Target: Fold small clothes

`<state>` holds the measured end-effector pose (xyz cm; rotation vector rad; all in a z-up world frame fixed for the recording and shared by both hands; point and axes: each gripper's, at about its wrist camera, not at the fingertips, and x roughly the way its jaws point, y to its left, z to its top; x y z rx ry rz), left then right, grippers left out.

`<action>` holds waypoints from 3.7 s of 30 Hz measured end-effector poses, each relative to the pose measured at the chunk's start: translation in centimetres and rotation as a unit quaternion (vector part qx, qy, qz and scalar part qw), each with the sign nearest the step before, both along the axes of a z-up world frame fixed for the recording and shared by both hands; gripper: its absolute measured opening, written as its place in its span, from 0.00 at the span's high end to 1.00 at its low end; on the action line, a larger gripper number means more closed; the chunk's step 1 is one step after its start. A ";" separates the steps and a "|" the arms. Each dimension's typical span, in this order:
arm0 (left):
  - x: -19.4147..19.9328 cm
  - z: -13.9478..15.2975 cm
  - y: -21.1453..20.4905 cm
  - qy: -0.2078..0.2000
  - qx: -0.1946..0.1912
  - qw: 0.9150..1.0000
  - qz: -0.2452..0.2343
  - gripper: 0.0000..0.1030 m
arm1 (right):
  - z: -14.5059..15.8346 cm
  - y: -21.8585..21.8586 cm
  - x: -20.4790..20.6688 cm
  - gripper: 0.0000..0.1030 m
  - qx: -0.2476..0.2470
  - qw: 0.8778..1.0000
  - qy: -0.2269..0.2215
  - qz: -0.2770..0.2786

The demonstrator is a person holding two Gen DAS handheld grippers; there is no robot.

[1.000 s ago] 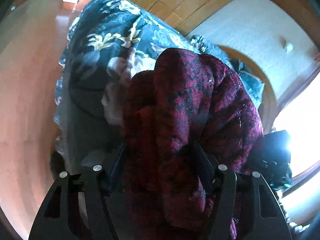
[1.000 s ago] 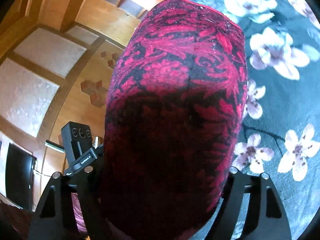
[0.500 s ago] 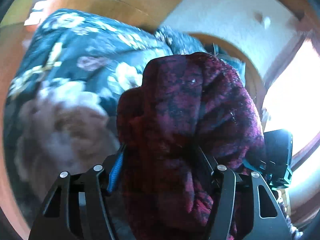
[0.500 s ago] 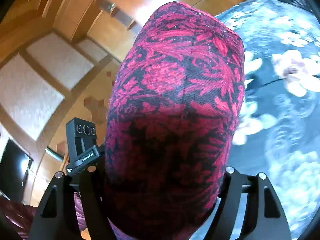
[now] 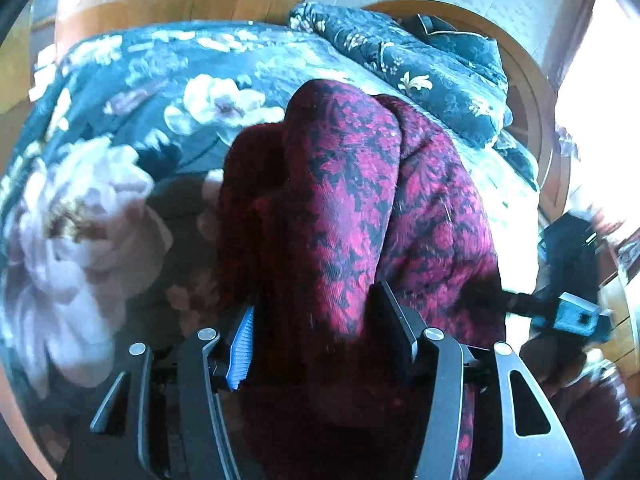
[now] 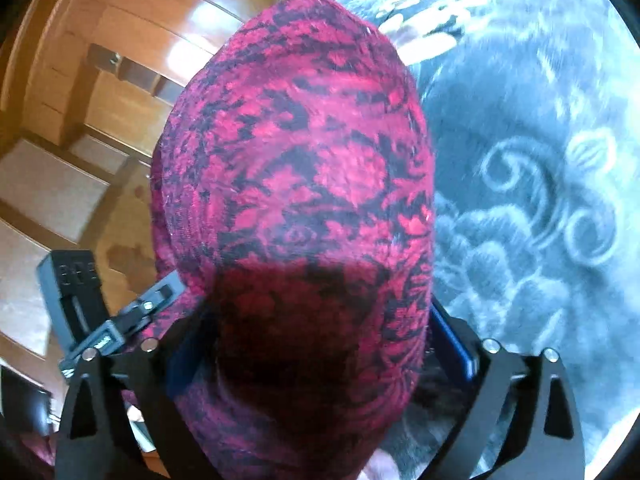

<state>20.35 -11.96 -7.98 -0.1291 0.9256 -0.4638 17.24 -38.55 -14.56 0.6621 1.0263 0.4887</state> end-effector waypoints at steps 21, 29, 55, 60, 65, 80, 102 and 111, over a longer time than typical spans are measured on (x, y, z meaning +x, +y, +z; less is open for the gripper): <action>2.3 -2.2 3.5 0.020 0.002 0.997 0.068 0.33 | 4.7 14.5 10.3 0.31 -0.392 0.917 -0.081 -0.006; -1.0 1.0 3.6 -0.021 0.014 0.995 0.092 0.23 | 8.1 13.1 7.7 0.22 -0.366 0.923 -0.111 -0.031; -13.8 6.9 6.7 -0.142 0.083 0.974 0.156 0.04 | 11.5 12.4 -12.2 0.03 -0.322 0.923 -0.113 -0.179; -16.3 7.1 6.4 -0.143 0.087 0.975 0.148 0.04 | 11.9 13.0 -15.6 0.02 -0.342 0.913 -0.124 -0.185; -18.2 7.5 6.2 -0.151 0.090 0.973 0.148 0.04 | 12.7 13.1 -18.1 0.02 -0.363 0.899 -0.141 -0.200; -19.9 8.5 7.1 -0.175 0.106 0.963 0.175 0.04 | 13.5 13.9 -20.1 0.02 -0.362 0.897 -0.152 -0.204; -19.7 8.2 7.4 -0.171 0.105 0.964 0.177 0.04 | 13.3 14.9 -19.9 0.02 -0.366 0.897 -0.158 -0.191; -19.7 8.1 7.5 -0.171 0.105 0.964 0.177 0.04 | 13.2 15.1 -19.9 0.02 -0.369 0.896 -0.160 -0.188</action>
